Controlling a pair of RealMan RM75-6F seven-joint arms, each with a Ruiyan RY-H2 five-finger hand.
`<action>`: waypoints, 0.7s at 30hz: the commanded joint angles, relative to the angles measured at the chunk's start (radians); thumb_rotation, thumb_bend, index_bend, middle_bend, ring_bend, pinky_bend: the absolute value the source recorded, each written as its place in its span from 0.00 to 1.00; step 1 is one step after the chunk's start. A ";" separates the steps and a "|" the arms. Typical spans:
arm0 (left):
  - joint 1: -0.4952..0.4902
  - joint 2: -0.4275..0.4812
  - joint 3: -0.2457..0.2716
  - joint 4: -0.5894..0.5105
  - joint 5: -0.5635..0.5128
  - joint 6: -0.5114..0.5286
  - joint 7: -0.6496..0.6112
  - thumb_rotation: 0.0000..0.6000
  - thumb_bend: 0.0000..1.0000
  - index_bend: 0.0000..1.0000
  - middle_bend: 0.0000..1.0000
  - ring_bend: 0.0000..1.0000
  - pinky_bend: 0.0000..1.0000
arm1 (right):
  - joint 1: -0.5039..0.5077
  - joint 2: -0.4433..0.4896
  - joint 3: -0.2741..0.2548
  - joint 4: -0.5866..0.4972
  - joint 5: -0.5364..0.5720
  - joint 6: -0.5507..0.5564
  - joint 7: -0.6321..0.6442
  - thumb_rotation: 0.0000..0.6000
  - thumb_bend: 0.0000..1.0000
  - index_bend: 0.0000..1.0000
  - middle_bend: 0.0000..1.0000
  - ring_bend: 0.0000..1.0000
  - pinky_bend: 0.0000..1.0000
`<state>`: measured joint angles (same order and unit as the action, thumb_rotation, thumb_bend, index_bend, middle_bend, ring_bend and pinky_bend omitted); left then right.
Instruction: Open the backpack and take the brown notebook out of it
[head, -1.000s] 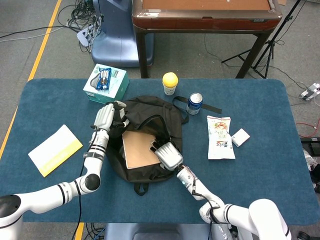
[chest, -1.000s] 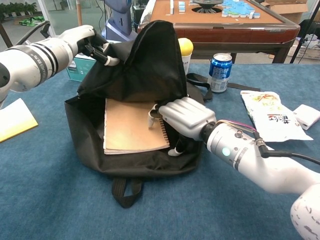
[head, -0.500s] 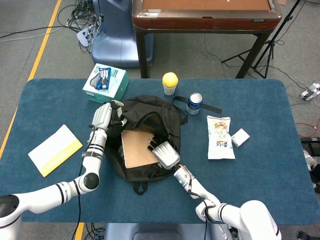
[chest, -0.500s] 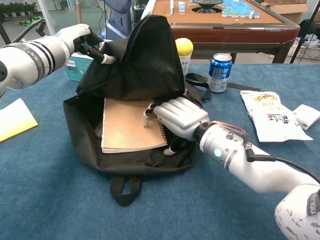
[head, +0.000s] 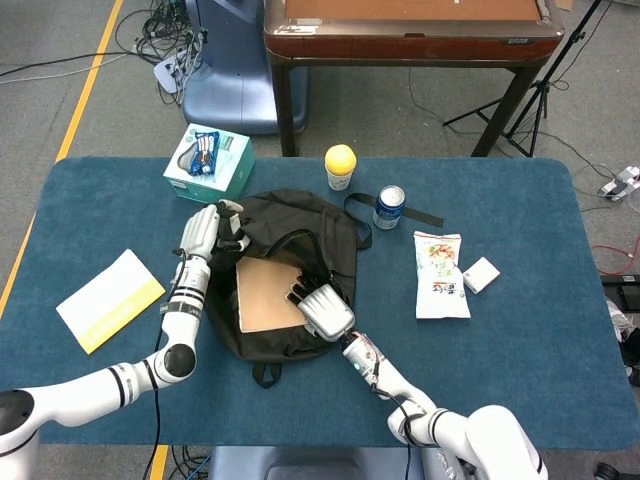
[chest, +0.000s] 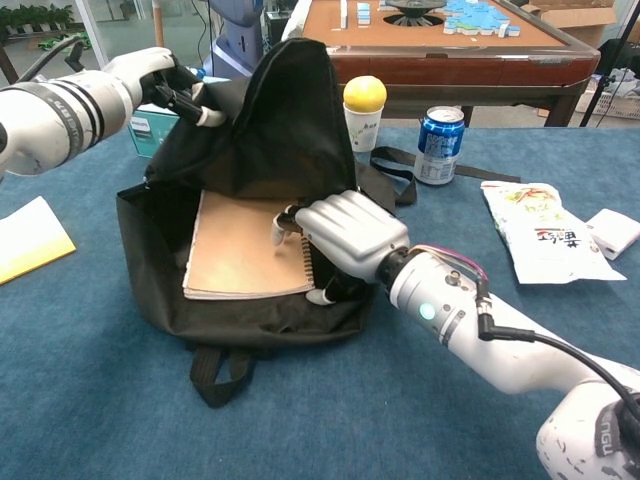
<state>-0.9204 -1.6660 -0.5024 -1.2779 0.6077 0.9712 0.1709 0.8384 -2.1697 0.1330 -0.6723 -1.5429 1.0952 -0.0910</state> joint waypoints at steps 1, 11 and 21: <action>0.000 0.001 0.000 0.000 -0.001 0.000 -0.001 1.00 0.28 0.77 0.32 0.19 0.07 | 0.001 -0.008 -0.003 0.017 -0.007 0.014 0.015 1.00 0.53 0.32 0.30 0.21 0.32; -0.001 0.002 0.002 -0.002 0.002 0.000 -0.002 1.00 0.28 0.77 0.32 0.19 0.07 | 0.004 -0.024 -0.013 0.069 -0.026 0.051 0.051 1.00 0.68 0.45 0.35 0.26 0.32; -0.003 0.003 0.004 0.005 -0.003 -0.002 0.000 1.00 0.28 0.77 0.32 0.19 0.07 | -0.012 -0.001 -0.024 0.055 -0.047 0.117 0.085 1.00 0.71 0.69 0.44 0.34 0.36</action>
<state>-0.9231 -1.6634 -0.4987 -1.2735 0.6053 0.9692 0.1706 0.8315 -2.1797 0.1129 -0.6082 -1.5840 1.2014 -0.0118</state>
